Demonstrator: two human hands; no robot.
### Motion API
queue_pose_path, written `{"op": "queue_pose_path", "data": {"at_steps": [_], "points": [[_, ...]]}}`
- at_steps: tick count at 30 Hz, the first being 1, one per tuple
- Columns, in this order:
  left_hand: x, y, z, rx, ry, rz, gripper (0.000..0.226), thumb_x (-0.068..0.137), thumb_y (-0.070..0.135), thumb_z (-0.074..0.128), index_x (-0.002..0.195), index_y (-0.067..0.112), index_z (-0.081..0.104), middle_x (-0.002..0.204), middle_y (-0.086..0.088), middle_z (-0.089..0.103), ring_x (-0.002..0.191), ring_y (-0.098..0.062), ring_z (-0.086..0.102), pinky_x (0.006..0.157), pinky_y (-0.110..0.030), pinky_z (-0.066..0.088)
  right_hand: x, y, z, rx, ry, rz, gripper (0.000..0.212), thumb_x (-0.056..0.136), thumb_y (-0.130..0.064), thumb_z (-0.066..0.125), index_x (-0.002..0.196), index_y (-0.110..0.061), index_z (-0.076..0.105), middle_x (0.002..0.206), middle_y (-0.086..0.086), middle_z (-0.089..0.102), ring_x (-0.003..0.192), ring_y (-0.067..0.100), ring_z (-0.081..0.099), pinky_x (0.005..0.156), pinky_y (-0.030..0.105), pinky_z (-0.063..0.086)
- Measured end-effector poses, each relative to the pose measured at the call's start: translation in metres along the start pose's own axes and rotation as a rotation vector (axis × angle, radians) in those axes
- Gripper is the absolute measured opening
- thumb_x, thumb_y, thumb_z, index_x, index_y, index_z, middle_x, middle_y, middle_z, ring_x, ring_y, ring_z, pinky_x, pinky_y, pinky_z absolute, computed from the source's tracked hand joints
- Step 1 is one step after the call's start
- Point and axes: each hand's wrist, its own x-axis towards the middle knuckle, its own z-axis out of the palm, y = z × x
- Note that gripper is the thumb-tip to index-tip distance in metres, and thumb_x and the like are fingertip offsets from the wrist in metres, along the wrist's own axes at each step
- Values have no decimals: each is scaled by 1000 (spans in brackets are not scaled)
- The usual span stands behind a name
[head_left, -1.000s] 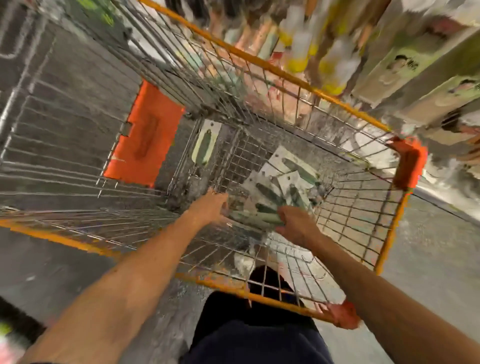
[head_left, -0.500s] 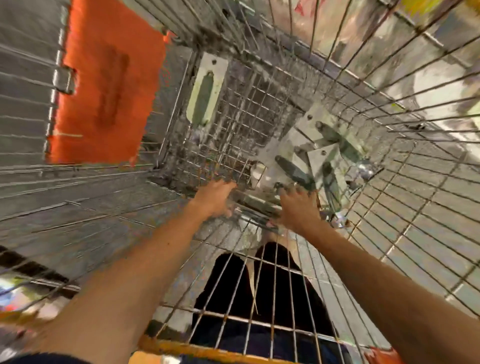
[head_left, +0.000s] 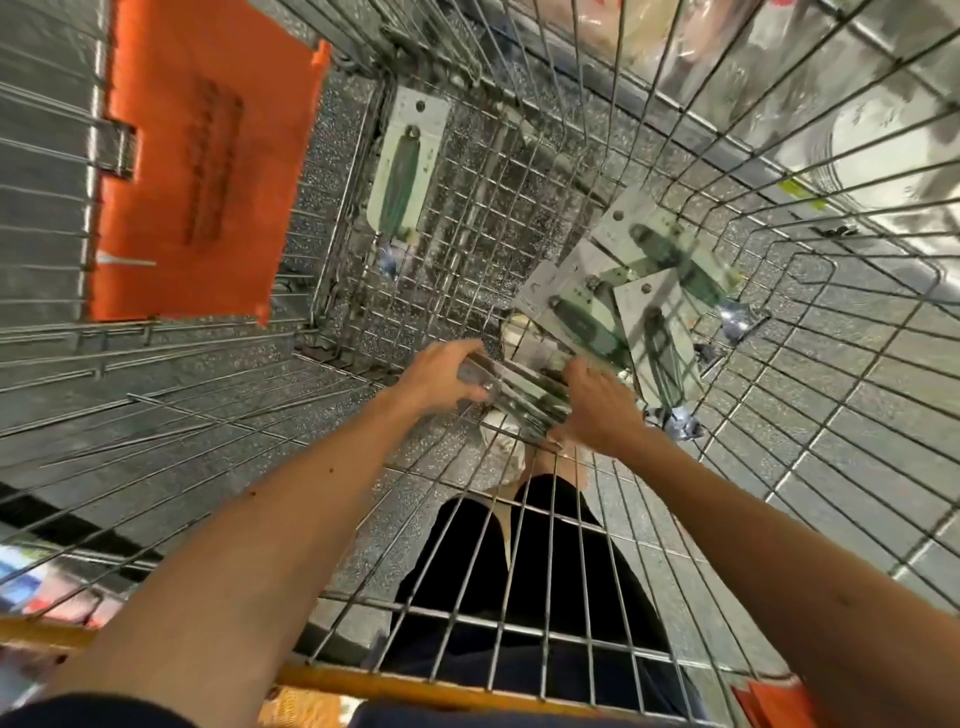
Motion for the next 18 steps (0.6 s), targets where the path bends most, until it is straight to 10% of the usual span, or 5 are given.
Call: {"op": "queue_pose_path", "data": {"at_steps": [11, 15, 18], "points": [[-24, 58, -62, -405, 74, 137, 33, 84, 11, 75, 115, 8, 65, 97, 8, 65, 78, 3, 62, 73, -17, 51, -17, 7, -82, 661, -243, -16, 52, 87, -18, 71, 135, -6, 54, 122, 3, 63, 110, 29, 63, 97, 41, 47], [-55, 75, -92, -765, 154, 106, 53, 78, 8, 79, 127, 13, 57, 114, -7, 64, 91, -20, 71, 69, -33, 60, -50, -21, -118, 947, -333, -47, 39, 93, -17, 59, 128, 1, 51, 101, 15, 65, 82, 19, 72, 77, 39, 59], [-78, 91, -105, -1041, 224, 109, 50, 81, 1, 75, 125, 15, 54, 120, -14, 64, 99, -30, 69, 75, -43, 61, -70, -46, -138, 1146, -364, -79, 49, 92, -10, 59, 138, -7, 42, 112, 15, 63, 96, 25, 69, 85, 46, 57]]}}
